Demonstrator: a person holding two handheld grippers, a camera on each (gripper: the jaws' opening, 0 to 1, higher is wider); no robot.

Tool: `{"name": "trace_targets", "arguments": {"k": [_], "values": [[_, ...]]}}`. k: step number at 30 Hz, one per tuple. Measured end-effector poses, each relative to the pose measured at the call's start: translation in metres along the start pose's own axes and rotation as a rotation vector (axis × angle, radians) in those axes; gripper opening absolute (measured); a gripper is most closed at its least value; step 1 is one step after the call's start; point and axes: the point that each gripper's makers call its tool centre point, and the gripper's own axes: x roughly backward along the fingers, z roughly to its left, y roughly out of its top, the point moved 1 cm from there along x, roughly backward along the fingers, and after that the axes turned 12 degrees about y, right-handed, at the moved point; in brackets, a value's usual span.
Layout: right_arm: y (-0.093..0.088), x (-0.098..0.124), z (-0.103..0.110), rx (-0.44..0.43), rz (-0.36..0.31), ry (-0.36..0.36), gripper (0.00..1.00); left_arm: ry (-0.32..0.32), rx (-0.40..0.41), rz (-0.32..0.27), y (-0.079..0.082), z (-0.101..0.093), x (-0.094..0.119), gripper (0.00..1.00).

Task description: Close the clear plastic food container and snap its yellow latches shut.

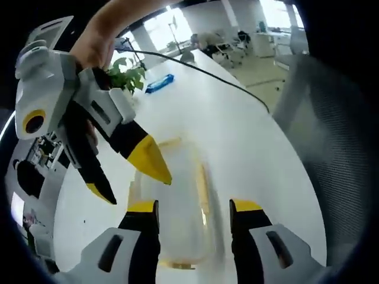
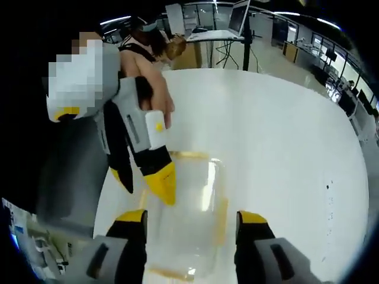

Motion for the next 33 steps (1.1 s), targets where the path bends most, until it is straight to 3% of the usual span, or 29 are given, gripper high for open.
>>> {"name": "trace_targets", "arguments": {"k": [6,14,21,26,28,33], "values": [[0.002,0.003,0.000,0.008,-0.001,-0.012,0.60,0.002,0.021,0.018,-0.003,0.005,0.001,0.41],[0.005,0.005,0.007,0.024,0.001,-0.027,0.58,-0.015,0.058,0.043,-0.001,0.014,0.005,0.43],[0.002,0.005,0.025,-0.019,-0.038,-0.080,0.57,-0.006,0.167,0.042,-0.001,0.028,0.005,0.43],[-0.001,-0.002,0.034,-0.051,-0.057,-0.127,0.57,-0.006,0.154,0.057,-0.004,0.038,0.001,0.42],[-0.001,-0.005,0.036,-0.061,-0.068,-0.133,0.57,-0.009,0.113,0.076,-0.012,0.041,-0.002,0.42],[-0.004,-0.005,0.032,-0.111,-0.077,-0.172,0.56,-0.017,0.169,0.069,-0.014,0.046,-0.004,0.42]]}}
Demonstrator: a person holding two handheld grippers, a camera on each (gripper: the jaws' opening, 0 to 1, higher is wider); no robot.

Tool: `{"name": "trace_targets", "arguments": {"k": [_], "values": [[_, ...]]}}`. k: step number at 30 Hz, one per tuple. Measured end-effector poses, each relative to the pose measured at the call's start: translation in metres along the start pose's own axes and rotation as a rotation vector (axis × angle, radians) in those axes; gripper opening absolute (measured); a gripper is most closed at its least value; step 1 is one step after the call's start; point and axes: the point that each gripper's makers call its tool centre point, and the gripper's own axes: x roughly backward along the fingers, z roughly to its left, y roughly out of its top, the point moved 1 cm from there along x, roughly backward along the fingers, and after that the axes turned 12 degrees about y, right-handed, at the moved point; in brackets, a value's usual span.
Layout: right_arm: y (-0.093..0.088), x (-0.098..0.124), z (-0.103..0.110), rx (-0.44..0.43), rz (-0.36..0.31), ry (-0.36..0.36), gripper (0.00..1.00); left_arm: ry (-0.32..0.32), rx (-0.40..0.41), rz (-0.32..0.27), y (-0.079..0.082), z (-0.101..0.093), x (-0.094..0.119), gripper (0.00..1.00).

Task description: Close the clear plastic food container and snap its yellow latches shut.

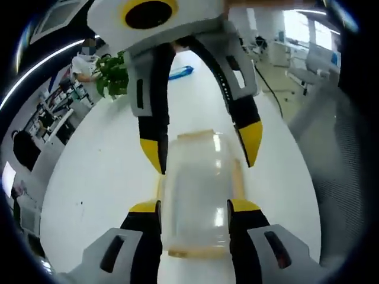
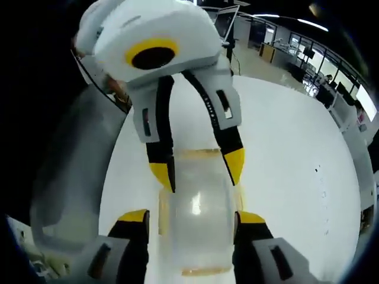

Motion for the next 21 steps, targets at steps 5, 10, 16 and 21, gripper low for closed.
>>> {"name": "trace_targets", "arguments": {"k": [5,10,16,21], "values": [[-0.001,0.001,-0.005,-0.014,-0.011,-0.037,0.57,-0.007,-0.021,0.008,-0.006,0.001,0.000,0.43],[-0.005,0.000,-0.014,-0.062,-0.034,-0.081,0.58,0.043,0.098,-0.006,-0.002,0.014,0.007,0.42],[0.003,0.011,-0.024,-0.226,-0.179,-0.218,0.56,0.134,0.286,-0.001,-0.006,0.032,0.015,0.43],[-0.007,0.017,-0.032,-0.317,-0.199,-0.355,0.55,0.253,0.438,0.076,-0.023,0.042,0.019,0.40]]}}
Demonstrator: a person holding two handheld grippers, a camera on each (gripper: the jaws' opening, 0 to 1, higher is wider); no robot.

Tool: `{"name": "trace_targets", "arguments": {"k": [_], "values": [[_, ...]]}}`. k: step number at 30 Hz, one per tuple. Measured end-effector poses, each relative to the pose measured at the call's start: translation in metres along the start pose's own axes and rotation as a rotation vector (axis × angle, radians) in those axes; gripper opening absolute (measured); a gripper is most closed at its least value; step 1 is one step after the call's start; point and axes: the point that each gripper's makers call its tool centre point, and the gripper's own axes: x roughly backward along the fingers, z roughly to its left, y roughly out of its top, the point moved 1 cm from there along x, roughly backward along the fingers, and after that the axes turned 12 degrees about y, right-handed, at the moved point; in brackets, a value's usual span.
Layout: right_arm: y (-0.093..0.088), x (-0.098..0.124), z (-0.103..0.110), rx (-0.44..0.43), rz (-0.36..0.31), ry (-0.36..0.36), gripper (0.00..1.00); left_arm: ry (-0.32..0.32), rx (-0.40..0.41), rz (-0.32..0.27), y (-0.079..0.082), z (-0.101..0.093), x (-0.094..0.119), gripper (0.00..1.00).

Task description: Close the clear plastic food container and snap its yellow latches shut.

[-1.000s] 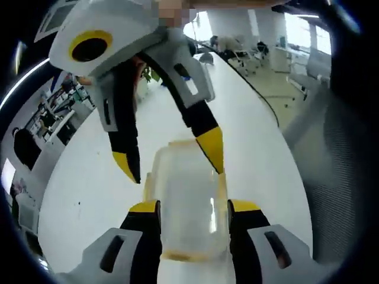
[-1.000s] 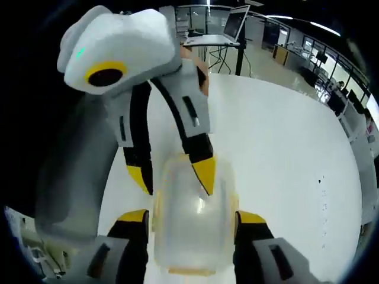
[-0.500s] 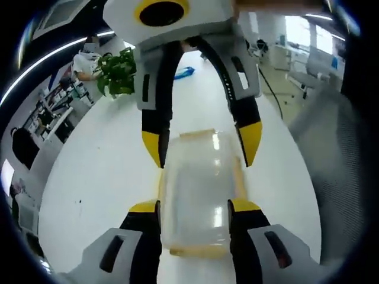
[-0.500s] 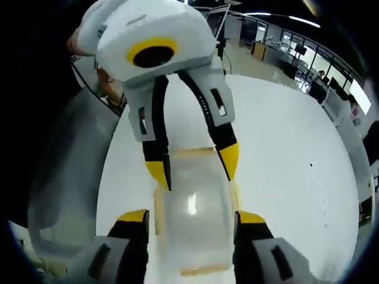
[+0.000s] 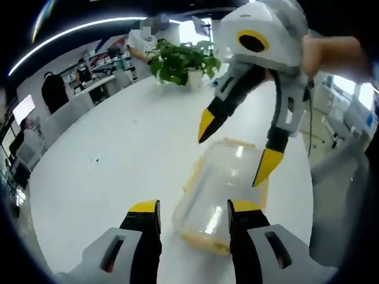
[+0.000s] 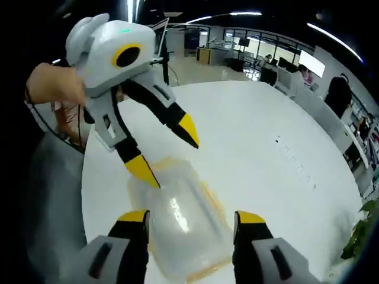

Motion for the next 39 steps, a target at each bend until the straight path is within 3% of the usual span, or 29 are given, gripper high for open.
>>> {"name": "trace_targets", "arguments": {"k": [1,2,3,5,7,12,15,17,19,21,26,31,34,37,39], "values": [[0.000,0.001,-0.001,-0.016,-0.012,-0.026,0.54,0.019,0.019,0.022,-0.004,0.001,0.001,0.40],[0.006,0.001,0.002,-0.031,-0.073,-0.031,0.54,0.047,0.037,0.034,-0.007,0.002,0.000,0.41],[0.009,0.002,0.004,-0.076,-0.113,-0.034,0.54,0.066,0.065,0.009,-0.005,0.000,0.000,0.44],[0.006,0.004,0.001,-0.096,-0.126,-0.074,0.54,0.100,0.112,0.027,-0.009,-0.002,0.001,0.49],[0.004,0.006,0.001,-0.108,-0.129,-0.110,0.54,0.141,0.136,0.065,-0.015,-0.004,0.003,0.49],[0.001,0.010,0.006,-0.240,-0.217,-0.200,0.56,0.214,0.309,0.086,-0.017,-0.005,0.008,0.46],[-0.002,0.014,0.008,-0.350,-0.286,-0.269,0.56,0.232,0.319,0.083,-0.021,-0.008,0.009,0.50],[-0.001,0.013,0.012,-0.385,-0.330,-0.262,0.57,0.205,0.373,0.078,-0.021,-0.013,0.010,0.46],[-0.003,0.011,0.014,-0.398,-0.331,-0.247,0.57,0.208,0.361,0.073,-0.021,-0.011,0.012,0.43],[-0.003,0.011,0.014,-0.395,-0.329,-0.245,0.57,0.211,0.361,0.064,-0.020,-0.010,0.013,0.46],[-0.011,0.017,0.004,-0.435,-0.370,-0.260,0.59,0.175,0.464,0.034,-0.017,-0.013,0.017,0.47],[-0.032,0.021,-0.007,-0.593,-0.452,-0.269,0.62,0.168,0.577,0.061,-0.032,-0.018,0.015,0.43],[-0.039,0.023,-0.011,-0.643,-0.477,-0.273,0.61,0.158,0.704,0.068,-0.037,-0.017,0.016,0.45],[-0.042,0.024,-0.013,-0.753,-0.556,-0.241,0.61,0.154,0.866,0.047,-0.040,-0.009,0.019,0.47],[-0.046,0.023,-0.015,-0.782,-0.560,-0.233,0.61,0.138,0.935,0.046,-0.043,-0.008,0.017,0.46]]}}
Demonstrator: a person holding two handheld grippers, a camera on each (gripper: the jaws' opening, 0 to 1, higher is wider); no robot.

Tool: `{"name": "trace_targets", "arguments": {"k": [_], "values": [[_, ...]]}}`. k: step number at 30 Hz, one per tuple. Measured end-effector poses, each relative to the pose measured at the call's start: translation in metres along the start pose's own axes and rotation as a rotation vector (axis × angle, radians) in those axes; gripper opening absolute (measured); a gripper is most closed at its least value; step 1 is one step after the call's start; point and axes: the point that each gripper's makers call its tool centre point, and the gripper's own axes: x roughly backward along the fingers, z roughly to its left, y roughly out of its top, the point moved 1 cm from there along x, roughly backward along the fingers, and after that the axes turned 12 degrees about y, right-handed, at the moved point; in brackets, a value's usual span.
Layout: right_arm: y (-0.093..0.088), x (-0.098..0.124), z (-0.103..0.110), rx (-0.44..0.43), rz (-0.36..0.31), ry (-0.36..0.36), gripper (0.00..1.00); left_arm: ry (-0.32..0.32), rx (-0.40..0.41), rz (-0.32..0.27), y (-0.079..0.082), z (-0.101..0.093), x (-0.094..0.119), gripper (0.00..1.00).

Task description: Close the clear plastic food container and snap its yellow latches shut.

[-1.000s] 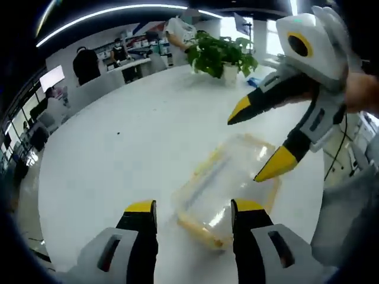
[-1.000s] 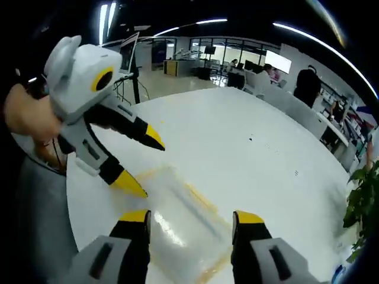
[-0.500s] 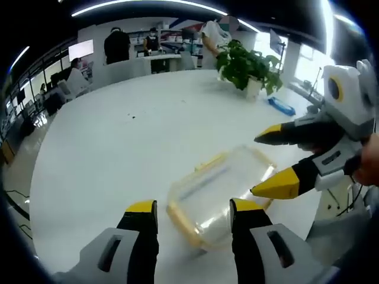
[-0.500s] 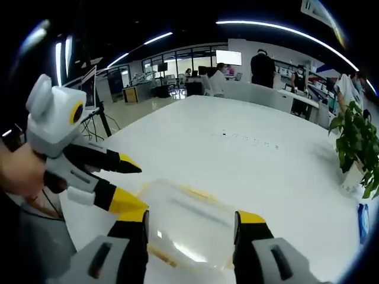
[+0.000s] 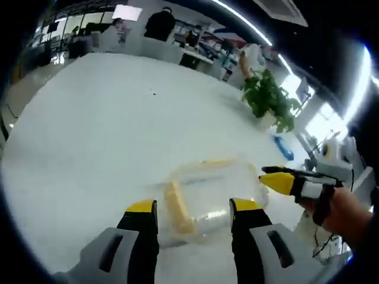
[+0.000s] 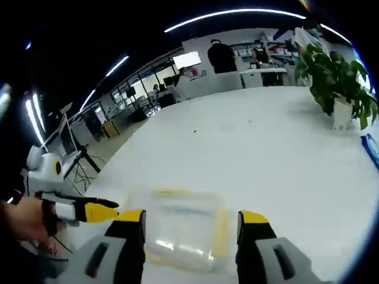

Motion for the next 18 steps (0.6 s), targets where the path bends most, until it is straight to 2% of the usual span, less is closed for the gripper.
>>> {"name": "trace_targets", "arguments": {"k": [4,6,12,14,16,18], "values": [[-0.005,-0.003,-0.007,0.018,0.029,-0.024,0.62,-0.006,0.044,0.000,-0.001,0.002,-0.003,0.53],[-0.005,-0.004,-0.005,0.027,0.042,-0.011,0.62,-0.007,-0.002,0.003,-0.003,0.000,-0.003,0.53],[-0.010,-0.010,0.000,0.047,0.095,0.006,0.59,-0.026,-0.025,0.018,-0.008,-0.006,-0.010,0.49],[-0.012,-0.009,0.000,0.056,0.110,0.002,0.57,-0.036,-0.065,0.031,-0.014,-0.011,-0.012,0.47],[-0.009,-0.009,0.004,0.051,0.091,0.015,0.53,-0.028,-0.093,0.032,-0.017,-0.013,-0.013,0.46],[-0.014,-0.010,0.004,0.070,0.120,0.004,0.53,-0.018,-0.134,0.038,-0.022,-0.013,-0.016,0.46]]}}
